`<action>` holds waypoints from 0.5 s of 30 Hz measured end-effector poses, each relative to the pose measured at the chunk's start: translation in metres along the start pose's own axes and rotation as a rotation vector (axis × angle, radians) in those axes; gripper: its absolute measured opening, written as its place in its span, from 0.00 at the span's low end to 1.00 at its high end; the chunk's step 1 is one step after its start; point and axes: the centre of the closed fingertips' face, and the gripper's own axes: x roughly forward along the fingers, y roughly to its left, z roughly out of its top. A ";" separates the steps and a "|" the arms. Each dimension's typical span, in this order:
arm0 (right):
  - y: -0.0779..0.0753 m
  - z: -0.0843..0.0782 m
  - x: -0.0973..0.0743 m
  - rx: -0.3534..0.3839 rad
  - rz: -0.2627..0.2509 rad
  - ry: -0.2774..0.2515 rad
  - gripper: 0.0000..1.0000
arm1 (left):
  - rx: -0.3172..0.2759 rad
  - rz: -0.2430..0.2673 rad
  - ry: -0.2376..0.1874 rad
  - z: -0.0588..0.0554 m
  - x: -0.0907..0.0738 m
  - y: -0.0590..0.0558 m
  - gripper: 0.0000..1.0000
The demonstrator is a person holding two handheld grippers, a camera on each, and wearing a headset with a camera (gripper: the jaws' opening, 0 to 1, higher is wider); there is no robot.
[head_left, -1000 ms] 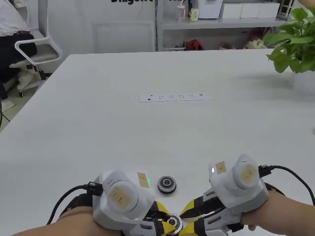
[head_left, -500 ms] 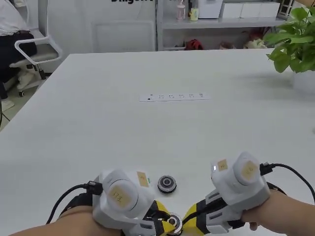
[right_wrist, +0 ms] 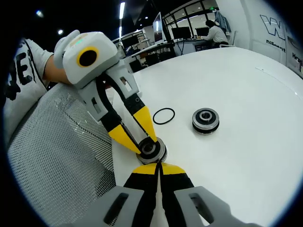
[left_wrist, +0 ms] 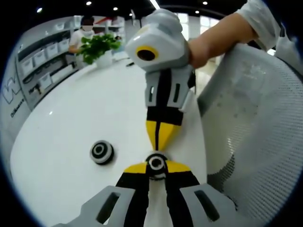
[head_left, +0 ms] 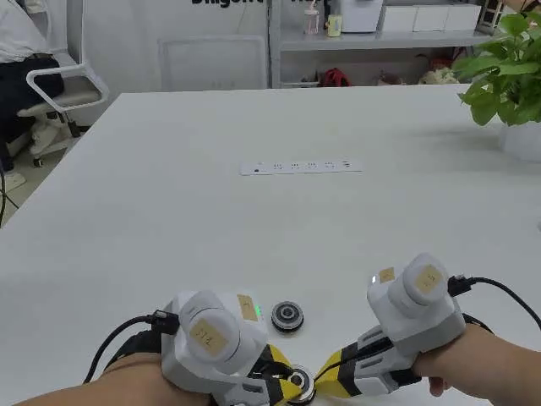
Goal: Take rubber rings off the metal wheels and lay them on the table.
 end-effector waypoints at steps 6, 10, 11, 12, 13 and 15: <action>0.001 0.009 -0.004 0.087 0.013 -0.055 0.00 | 0.001 0.002 0.001 0.000 0.000 0.000 0.12; 0.001 0.011 -0.004 0.115 0.020 -0.063 0.00 | 0.000 0.003 0.002 0.000 0.000 0.000 0.12; 0.001 0.011 -0.004 0.123 0.023 -0.067 0.00 | 0.000 0.004 0.003 0.000 0.000 0.000 0.12; 0.002 0.011 -0.004 0.128 0.025 -0.068 0.00 | 0.000 0.004 0.003 0.000 0.000 0.000 0.12; 0.002 0.012 -0.004 0.137 0.028 -0.071 0.00 | 0.001 0.004 0.003 0.000 0.000 0.000 0.12; 0.003 0.012 -0.004 0.147 0.030 -0.072 0.00 | 0.001 0.004 0.003 0.000 0.000 0.000 0.12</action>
